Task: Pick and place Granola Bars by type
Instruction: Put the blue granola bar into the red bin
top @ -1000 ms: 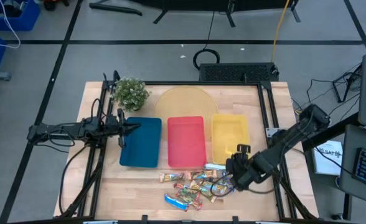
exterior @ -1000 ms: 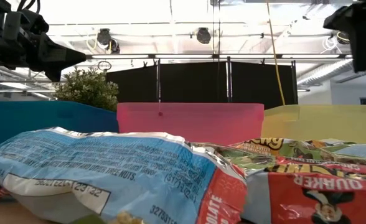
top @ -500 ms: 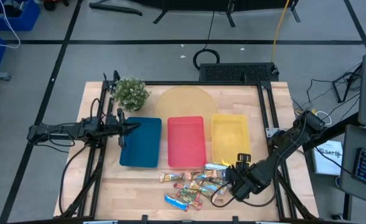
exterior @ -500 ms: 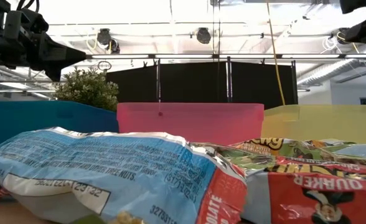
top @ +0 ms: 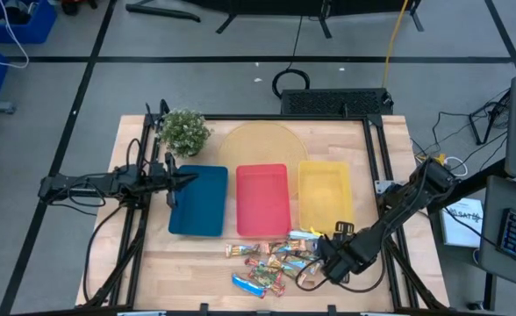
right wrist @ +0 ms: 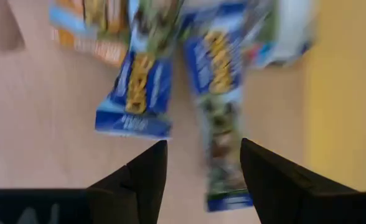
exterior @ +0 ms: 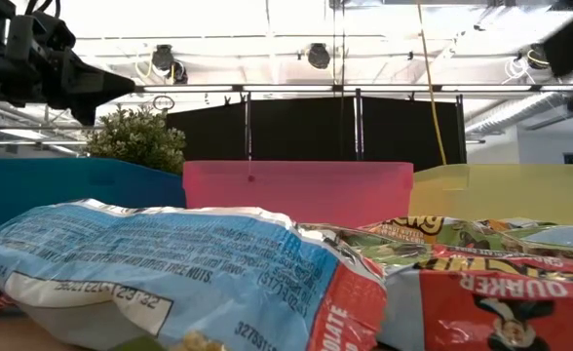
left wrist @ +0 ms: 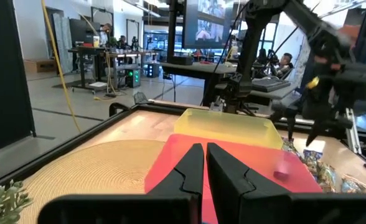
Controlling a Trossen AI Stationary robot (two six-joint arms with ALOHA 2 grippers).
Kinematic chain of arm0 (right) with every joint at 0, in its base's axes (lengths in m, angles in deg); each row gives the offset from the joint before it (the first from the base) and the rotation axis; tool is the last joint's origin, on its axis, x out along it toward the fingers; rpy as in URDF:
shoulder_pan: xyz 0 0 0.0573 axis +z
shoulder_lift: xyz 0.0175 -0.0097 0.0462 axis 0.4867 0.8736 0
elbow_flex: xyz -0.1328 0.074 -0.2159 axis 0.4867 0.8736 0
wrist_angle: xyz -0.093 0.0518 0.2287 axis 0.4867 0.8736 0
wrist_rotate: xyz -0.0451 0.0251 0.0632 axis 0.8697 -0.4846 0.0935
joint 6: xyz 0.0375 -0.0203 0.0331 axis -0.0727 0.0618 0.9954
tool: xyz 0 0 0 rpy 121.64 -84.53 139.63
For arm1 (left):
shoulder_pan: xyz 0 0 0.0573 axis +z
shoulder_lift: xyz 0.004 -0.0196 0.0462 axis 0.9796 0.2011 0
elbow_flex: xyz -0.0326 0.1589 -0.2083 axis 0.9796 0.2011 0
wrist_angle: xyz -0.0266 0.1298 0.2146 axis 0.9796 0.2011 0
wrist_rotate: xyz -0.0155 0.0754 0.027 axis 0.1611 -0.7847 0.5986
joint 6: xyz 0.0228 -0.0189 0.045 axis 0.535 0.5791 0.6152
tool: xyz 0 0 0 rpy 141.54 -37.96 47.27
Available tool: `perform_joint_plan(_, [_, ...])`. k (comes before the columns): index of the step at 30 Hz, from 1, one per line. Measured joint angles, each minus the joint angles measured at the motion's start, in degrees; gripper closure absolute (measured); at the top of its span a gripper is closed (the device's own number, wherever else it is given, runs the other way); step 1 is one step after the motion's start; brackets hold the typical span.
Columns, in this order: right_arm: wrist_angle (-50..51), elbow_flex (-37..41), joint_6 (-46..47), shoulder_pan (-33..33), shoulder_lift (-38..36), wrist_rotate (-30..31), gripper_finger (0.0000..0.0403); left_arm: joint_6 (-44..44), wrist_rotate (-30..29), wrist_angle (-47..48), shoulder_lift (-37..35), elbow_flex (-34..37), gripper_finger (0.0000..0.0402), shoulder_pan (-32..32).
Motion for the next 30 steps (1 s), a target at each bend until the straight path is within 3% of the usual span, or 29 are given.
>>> perform_joint_plan(8, [-1.11, 8.58, 3.66, -0.08, -0.36, 0.23, 0.0211, -0.02, 0.01, -0.86, 0.02, 0.0, 0.0376, 0.0])
perform_joint_plan(18, [-4.02, 9.46, 0.74, -0.06, -0.42, -0.02, 0.0214, 0.98, 0.02, -1.34, 0.02, 0.0, 0.0376, 0.0])
perform_joint_plan(25, [-14.24, 9.39, -1.2, -0.15, -0.31, -4.13, 0.0254, 0.92, 0.08, -0.38, 0.02, 0.0, 0.0376, 0.0])
perform_joint_plan(30, [-14.74, 9.1, -0.95, 0.05, -0.24, -4.39, 0.0278, 0.68, 0.08, -0.29, 0.02, 0.0, 0.0376, 0.0])
